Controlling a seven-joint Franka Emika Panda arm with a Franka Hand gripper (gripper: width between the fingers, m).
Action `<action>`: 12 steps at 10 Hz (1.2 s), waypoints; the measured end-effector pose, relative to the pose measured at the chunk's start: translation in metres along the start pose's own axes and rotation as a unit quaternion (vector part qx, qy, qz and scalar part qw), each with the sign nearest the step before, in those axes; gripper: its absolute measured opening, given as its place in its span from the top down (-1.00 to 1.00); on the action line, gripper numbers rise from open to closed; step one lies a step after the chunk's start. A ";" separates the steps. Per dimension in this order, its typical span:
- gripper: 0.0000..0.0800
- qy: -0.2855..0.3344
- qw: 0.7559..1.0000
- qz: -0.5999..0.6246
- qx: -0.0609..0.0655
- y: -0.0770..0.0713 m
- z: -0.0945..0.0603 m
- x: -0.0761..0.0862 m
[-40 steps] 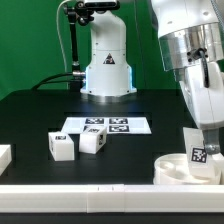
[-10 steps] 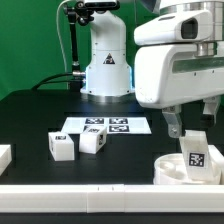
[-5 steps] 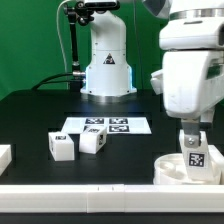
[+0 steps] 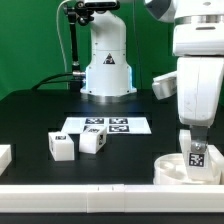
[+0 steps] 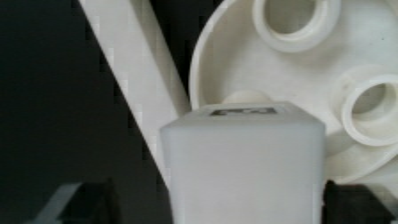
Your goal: Assemble stool
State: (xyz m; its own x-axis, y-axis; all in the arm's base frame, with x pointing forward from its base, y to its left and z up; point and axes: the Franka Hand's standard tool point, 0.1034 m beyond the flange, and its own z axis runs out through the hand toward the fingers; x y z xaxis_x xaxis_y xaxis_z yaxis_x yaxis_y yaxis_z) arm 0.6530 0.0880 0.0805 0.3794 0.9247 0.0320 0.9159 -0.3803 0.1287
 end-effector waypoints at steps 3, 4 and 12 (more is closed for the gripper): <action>0.14 0.000 1.000 0.019 0.000 0.001 -0.001 0.000; 0.14 0.000 1.000 0.026 0.000 0.001 -0.001 0.000; 0.14 0.006 0.933 0.359 0.002 -0.001 0.000 0.001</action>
Offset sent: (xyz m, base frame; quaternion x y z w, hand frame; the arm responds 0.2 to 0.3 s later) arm 0.0000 0.0000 0.0000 0.0000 0.0000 0.0000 1.0000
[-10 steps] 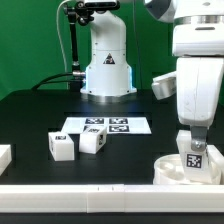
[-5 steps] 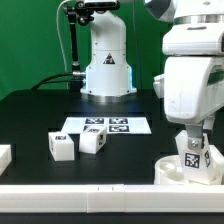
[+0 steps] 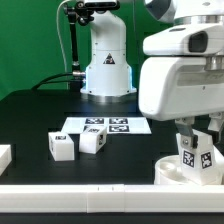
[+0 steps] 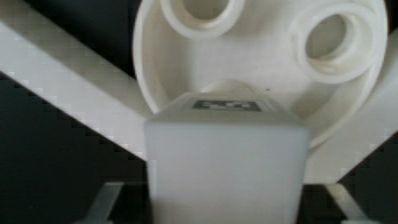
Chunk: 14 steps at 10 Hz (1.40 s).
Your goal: Assemble stool
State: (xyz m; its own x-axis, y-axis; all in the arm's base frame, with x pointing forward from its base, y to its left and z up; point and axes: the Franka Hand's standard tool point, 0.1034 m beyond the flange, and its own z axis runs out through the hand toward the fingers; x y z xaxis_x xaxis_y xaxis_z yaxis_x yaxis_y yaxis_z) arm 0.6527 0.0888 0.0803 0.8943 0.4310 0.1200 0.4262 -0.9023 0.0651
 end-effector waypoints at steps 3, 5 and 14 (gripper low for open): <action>0.14 0.008 0.981 0.193 0.007 -0.005 -0.001 0.003; 0.14 0.007 0.949 0.315 0.024 -0.007 0.000 0.003; 0.14 -0.007 0.840 0.542 0.035 -0.010 0.000 0.001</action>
Offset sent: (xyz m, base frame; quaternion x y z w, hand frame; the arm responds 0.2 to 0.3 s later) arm -0.0008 0.0071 0.0031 0.0349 -0.0159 0.3157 0.9481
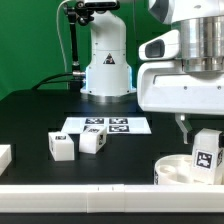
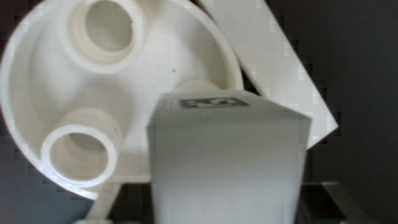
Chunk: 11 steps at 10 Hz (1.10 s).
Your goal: Assemble stool
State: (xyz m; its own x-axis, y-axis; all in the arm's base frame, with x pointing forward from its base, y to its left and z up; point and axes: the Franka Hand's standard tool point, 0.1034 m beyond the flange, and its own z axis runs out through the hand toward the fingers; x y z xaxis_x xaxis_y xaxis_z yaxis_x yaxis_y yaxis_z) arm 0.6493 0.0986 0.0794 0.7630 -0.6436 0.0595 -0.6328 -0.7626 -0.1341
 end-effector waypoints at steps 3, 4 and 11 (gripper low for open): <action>0.14 -0.011 0.983 0.182 0.018 0.003 0.001 -0.001; 0.14 -0.013 0.973 0.231 0.022 0.002 0.001 -0.002; -0.05 -0.044 0.864 0.501 0.038 -0.003 0.002 -0.007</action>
Offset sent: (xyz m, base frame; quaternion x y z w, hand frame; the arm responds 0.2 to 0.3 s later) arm -0.0107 -0.0052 -0.0050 0.0123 0.0091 0.2525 0.9675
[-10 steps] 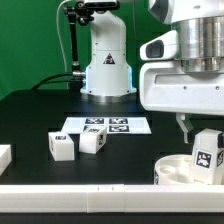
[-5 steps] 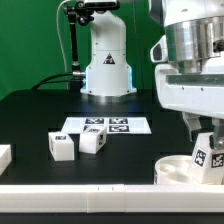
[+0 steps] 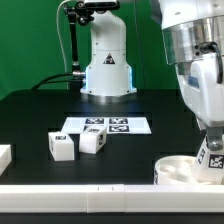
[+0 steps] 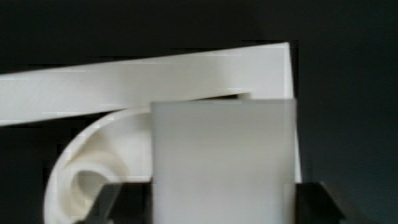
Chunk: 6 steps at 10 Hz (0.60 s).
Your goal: Assemble stool
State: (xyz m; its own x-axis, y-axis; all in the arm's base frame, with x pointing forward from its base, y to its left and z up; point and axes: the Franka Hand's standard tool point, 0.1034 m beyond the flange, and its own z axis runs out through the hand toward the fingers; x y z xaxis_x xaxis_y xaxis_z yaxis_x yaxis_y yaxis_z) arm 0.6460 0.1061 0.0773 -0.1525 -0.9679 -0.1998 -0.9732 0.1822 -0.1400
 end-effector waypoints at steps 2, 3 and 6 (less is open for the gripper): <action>-0.38 0.001 0.999 -0.035 -0.011 0.002 0.000 -0.002; -0.57 -0.005 0.996 -0.082 -0.034 0.000 -0.007 -0.011; -0.61 -0.013 0.979 -0.199 -0.038 -0.005 -0.019 -0.030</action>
Offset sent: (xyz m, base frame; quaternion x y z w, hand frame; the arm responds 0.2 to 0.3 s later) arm 0.0061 0.0138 0.0276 -0.0919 0.0014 -0.1336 0.9868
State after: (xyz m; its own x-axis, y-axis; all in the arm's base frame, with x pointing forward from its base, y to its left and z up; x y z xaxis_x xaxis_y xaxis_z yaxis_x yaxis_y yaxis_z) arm 0.6524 0.1307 0.1025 0.2450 -0.9546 -0.1694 -0.9648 -0.2229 -0.1397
